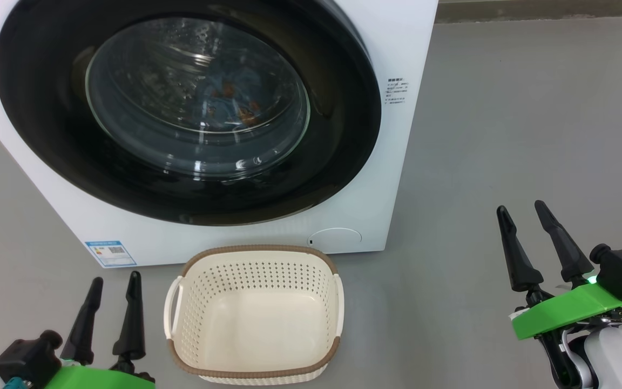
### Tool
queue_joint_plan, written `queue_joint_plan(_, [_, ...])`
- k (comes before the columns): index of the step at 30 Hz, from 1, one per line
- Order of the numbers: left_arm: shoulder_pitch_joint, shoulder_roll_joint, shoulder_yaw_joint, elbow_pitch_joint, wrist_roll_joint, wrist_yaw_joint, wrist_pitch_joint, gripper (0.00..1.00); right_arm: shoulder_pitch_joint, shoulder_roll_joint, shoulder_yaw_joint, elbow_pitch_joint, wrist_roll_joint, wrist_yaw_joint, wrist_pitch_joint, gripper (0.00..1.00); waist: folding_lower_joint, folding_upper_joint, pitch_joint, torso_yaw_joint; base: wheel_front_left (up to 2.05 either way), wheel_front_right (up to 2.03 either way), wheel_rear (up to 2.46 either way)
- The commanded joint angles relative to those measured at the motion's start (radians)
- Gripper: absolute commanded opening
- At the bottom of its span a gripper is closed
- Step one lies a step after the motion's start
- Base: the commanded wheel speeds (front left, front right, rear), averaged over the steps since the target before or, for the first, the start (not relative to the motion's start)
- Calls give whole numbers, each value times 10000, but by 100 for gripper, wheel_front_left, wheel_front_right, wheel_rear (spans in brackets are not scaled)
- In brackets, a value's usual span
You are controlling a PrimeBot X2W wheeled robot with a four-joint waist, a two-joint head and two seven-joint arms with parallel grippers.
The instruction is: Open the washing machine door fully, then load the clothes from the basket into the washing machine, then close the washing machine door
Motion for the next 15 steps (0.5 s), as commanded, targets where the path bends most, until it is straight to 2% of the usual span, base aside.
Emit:
queue_joint_plan(1, [-118,221,306,-332,-140,-14,-80,100,66,-101,104,-243,-122,-27,-49,100,0,0,-9,12,0,0,0])
queue_joint_plan(15, [-71,256,361,-529,-87,-52,-102,100,25,-49,82,-198,-145,-27,-49,100,0,0,65,127,0,0,0])
